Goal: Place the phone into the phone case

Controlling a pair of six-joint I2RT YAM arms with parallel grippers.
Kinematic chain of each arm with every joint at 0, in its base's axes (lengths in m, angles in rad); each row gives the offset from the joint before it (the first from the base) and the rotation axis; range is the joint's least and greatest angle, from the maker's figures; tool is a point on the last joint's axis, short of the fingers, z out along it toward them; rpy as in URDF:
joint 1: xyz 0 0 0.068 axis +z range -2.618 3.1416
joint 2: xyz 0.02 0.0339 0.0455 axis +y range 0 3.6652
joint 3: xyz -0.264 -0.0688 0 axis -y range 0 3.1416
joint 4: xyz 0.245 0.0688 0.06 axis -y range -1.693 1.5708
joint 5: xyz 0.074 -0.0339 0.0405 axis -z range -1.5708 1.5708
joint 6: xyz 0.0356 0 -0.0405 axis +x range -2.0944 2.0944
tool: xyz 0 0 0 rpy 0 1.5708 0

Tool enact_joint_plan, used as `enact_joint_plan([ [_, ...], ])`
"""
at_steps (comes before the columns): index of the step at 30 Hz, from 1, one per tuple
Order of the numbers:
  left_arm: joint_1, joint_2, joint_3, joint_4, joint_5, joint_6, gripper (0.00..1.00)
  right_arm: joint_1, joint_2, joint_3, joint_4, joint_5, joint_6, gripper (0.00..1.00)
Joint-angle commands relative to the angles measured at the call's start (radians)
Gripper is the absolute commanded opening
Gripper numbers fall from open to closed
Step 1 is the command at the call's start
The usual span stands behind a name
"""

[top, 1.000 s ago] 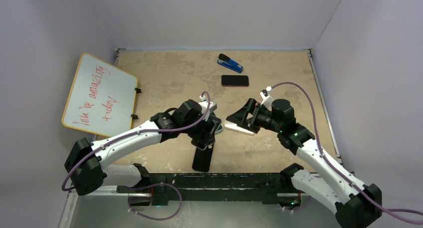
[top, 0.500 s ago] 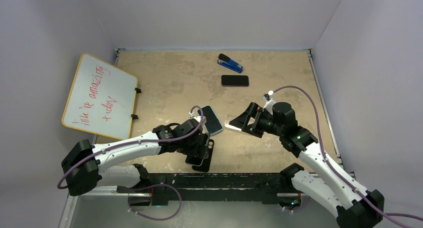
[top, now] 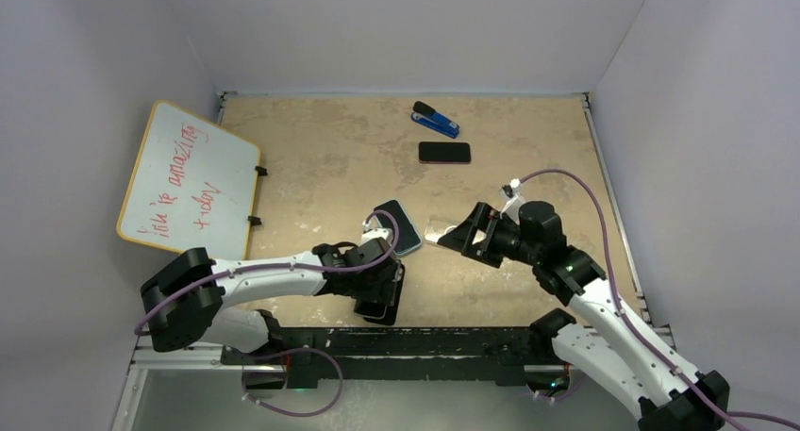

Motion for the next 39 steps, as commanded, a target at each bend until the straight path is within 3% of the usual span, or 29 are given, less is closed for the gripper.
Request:
enact_joint_plan([
  [1,-0.007,0.016,0.039,0.054,-0.054,-0.019,0.31,0.002,-0.037,-0.009,-0.023,0.027,-0.019,0.99],
  [12,-0.015,0.092,0.049,0.08,-0.034,-0.021,0.41,0.002,-0.042,-0.002,-0.041,0.041,-0.034,0.99],
  [21,-0.028,0.099,0.057,0.027,-0.034,-0.043,0.58,0.002,-0.029,-0.008,-0.029,0.037,-0.036,0.99],
  [32,-0.05,0.106,0.053,-0.008,-0.02,-0.081,0.63,0.003,-0.024,-0.008,-0.02,0.043,-0.03,0.99],
  [39,-0.066,0.11,0.069,-0.053,-0.042,-0.089,0.75,0.002,-0.027,-0.008,-0.02,0.044,-0.029,0.99],
])
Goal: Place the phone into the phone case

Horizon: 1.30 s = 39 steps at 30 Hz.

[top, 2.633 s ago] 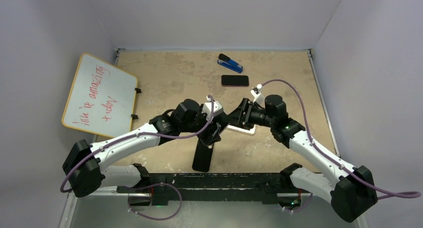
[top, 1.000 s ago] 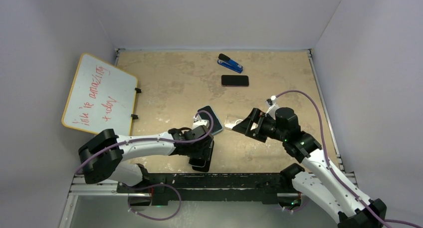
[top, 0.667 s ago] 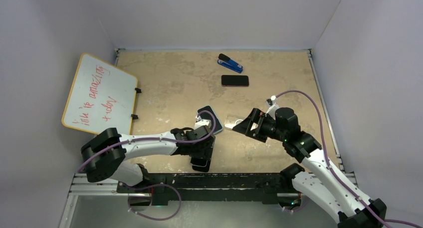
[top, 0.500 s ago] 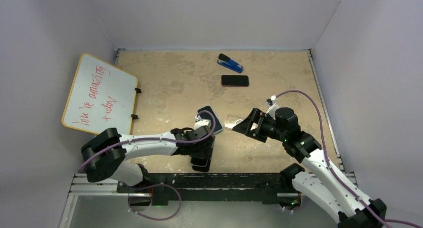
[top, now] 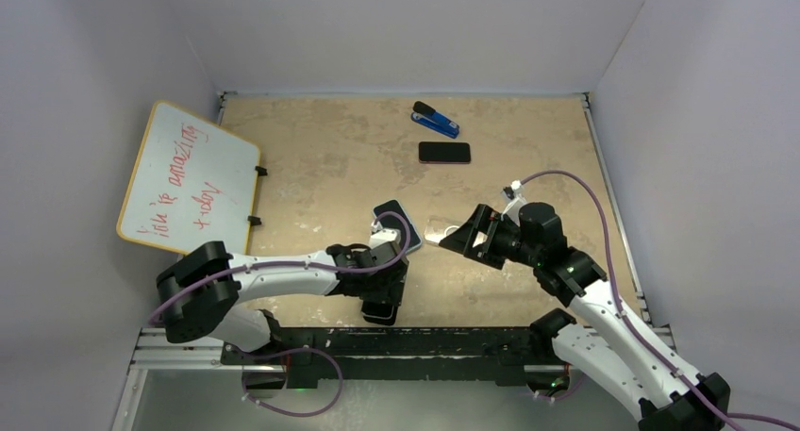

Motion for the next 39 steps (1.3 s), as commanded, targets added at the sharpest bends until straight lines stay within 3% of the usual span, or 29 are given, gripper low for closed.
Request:
enact_joint_plan([
  [1,-0.018,0.018,0.016,-0.065,0.014,-0.041,0.76,0.003,-0.006,-0.001,0.015,0.022,-0.01,0.99],
  [5,-0.018,0.02,0.02,-0.069,0.012,-0.043,0.89,0.004,-0.006,0.002,0.017,0.026,-0.009,0.99],
  [13,-0.019,0.014,0.035,-0.075,0.021,-0.038,0.93,0.002,-0.018,0.001,0.015,0.038,-0.008,0.99],
  [23,0.053,-0.135,0.08,-0.14,-0.003,0.015,0.86,0.004,-0.006,-0.069,0.089,-0.034,0.039,0.9],
  [29,0.195,-0.246,0.003,-0.09,0.093,0.097,0.73,0.017,0.002,-0.13,0.164,-0.049,0.11,0.74],
  [33,0.238,-0.271,-0.034,-0.08,0.126,0.124,0.72,0.044,0.047,-0.136,0.178,-0.02,0.12,0.65],
  [39,0.337,-0.273,-0.126,0.041,0.301,0.154,0.6,0.195,0.176,-0.11,0.24,0.102,0.139,0.6],
])
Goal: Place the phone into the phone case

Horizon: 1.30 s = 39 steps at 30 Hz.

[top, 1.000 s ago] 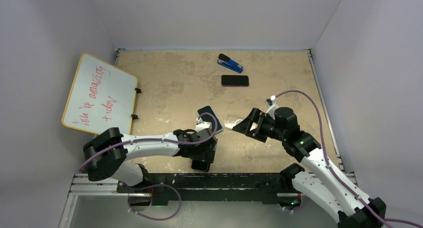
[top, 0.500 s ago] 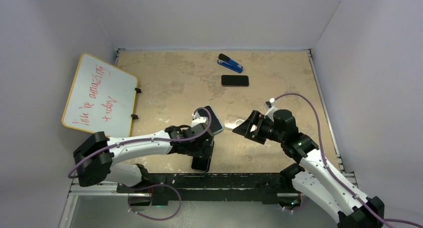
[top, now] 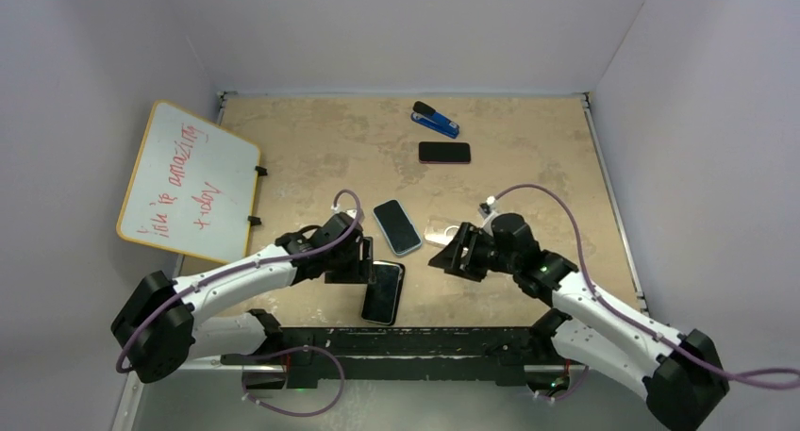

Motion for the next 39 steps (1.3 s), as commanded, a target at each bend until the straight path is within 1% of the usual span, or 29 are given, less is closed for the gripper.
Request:
enact_joint_plan([
  [1,0.055,-0.013,-0.056,0.11,0.15,0.044,0.59,0.128,0.102,0.028,0.085,0.116,0.034,0.59],
  [3,0.062,-0.014,-0.071,0.125,0.171,0.051,0.58,0.194,0.135,0.019,0.121,0.172,0.081,0.54],
  [6,0.067,-0.002,-0.093,0.129,0.177,0.056,0.52,0.274,0.163,-0.035,0.246,0.247,0.15,0.48],
  [8,0.067,0.003,-0.111,0.146,0.191,0.052,0.48,0.302,0.213,-0.044,0.293,0.253,0.165,0.47],
  [13,0.066,0.004,-0.142,0.185,0.211,0.056,0.41,0.374,0.36,0.009,0.317,0.262,0.149,0.47],
  [17,0.066,0.014,-0.147,0.216,0.238,0.074,0.33,0.417,0.423,0.025,0.342,0.294,0.155,0.47],
  [21,0.066,0.015,-0.156,0.241,0.256,0.077,0.25,0.432,0.482,0.018,0.39,0.316,0.155,0.45],
  [24,0.064,0.012,-0.163,0.259,0.268,0.077,0.21,0.432,0.527,0.021,0.422,0.314,0.152,0.44],
  [27,0.064,0.017,-0.17,0.278,0.276,0.072,0.19,0.431,0.569,0.035,0.439,0.311,0.146,0.43],
  [33,0.058,0.031,-0.209,0.38,0.329,0.049,0.13,0.432,0.641,0.058,0.485,0.311,0.115,0.41],
  [39,0.036,0.021,-0.232,0.465,0.351,0.02,0.13,0.431,0.684,0.086,0.513,0.276,0.059,0.35],
])
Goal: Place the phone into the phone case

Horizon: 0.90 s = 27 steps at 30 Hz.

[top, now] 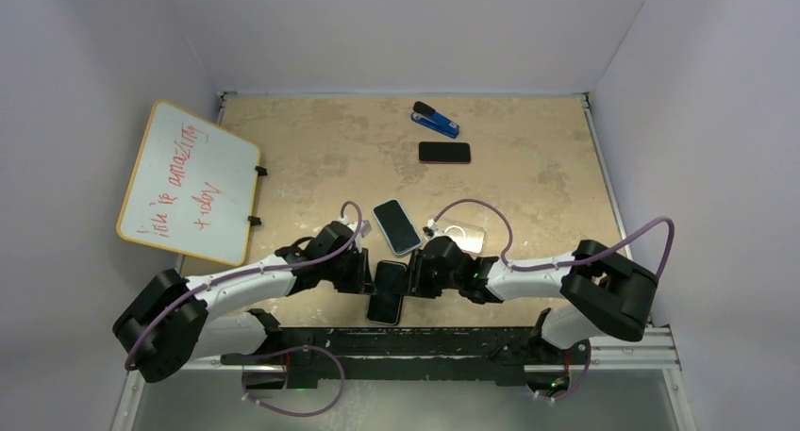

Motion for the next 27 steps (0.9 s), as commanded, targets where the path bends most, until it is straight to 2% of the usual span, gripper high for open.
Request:
enact_joint_plan([
  [1,-0.033,0.002,-0.027,0.151,0.065,-0.041,0.13,0.003,0.04,0.051,0.045,0.005,-0.058,0.35],
  [4,-0.034,-0.005,-0.024,0.119,0.054,-0.078,0.15,0.004,0.021,0.058,-0.016,0.015,-0.064,0.34],
  [6,-0.035,-0.017,-0.013,0.053,0.03,-0.097,0.22,0.003,-0.009,0.055,-0.064,0.043,-0.062,0.35],
  [8,-0.034,-0.039,-0.003,-0.015,-0.001,-0.106,0.29,0.003,-0.042,0.056,-0.112,0.065,-0.066,0.39],
  [13,-0.034,-0.104,0.013,-0.128,-0.044,-0.101,0.36,0.003,-0.111,0.064,-0.191,0.083,-0.103,0.46],
  [17,-0.034,-0.123,0.002,-0.13,-0.008,-0.1,0.37,0.007,-0.143,0.032,-0.199,0.023,-0.073,0.49],
  [22,-0.036,-0.119,-0.03,-0.081,0.045,-0.108,0.33,0.03,-0.18,-0.012,-0.175,0.006,-0.022,0.49],
  [27,-0.042,-0.121,-0.052,-0.044,0.07,-0.13,0.33,0.065,-0.146,-0.007,-0.152,-0.006,-0.003,0.48],
])
